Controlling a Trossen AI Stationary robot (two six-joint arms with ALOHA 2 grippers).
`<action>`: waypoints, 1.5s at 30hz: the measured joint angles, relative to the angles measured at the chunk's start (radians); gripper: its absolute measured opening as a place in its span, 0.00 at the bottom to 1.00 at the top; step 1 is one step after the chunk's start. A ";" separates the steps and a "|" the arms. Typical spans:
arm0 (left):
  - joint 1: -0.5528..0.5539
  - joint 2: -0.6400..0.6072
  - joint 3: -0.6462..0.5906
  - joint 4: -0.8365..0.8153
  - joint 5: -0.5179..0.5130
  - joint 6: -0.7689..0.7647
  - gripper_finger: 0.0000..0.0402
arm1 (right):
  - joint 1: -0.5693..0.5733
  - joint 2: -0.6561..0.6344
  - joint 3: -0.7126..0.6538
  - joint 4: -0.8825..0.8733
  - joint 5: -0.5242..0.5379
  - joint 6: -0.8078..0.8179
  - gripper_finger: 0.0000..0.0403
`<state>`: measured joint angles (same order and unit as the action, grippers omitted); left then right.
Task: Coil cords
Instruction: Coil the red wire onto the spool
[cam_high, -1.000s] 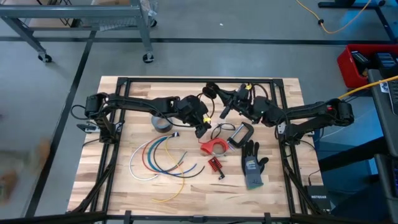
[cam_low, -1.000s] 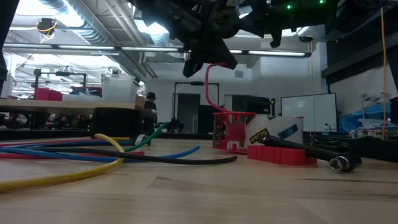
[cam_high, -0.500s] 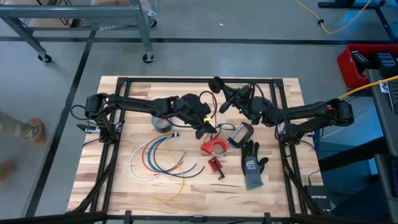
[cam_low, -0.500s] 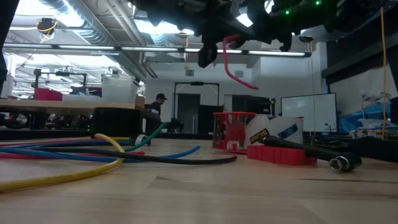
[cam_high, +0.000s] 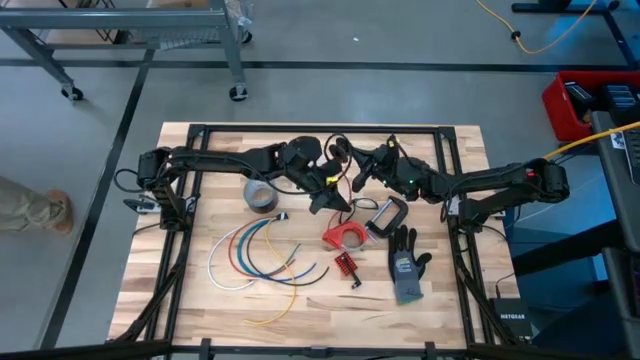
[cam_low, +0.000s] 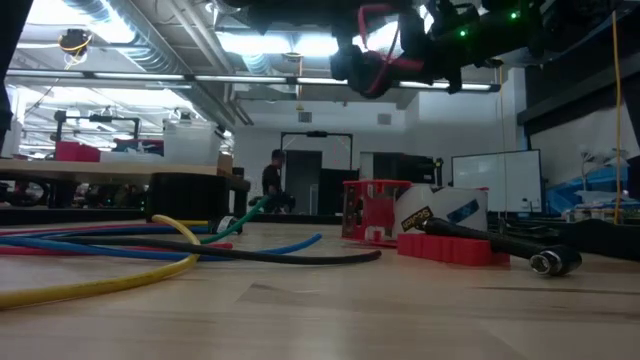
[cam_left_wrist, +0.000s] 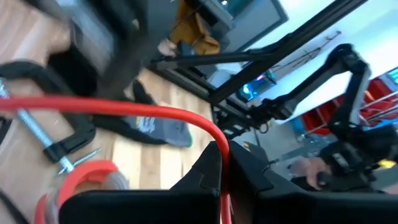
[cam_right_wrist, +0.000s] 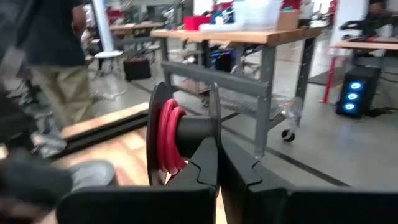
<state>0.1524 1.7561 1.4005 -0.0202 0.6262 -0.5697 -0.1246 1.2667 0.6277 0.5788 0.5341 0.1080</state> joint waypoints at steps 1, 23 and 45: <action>0.006 0.000 0.005 0.001 0.012 0.000 0.00 | 0.000 0.000 0.000 -0.008 -0.019 0.000 0.01; 0.092 -0.052 0.021 -0.126 0.036 0.051 0.00 | 0.001 0.001 0.000 -0.092 -0.261 0.022 0.01; 0.024 -0.105 0.019 -0.305 -0.185 0.148 0.00 | 0.000 -0.096 0.000 0.067 -0.230 0.045 0.01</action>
<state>0.1764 1.6516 1.4193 -0.3252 0.4408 -0.4220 -0.1246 1.1709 0.6273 0.6454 0.3038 0.1528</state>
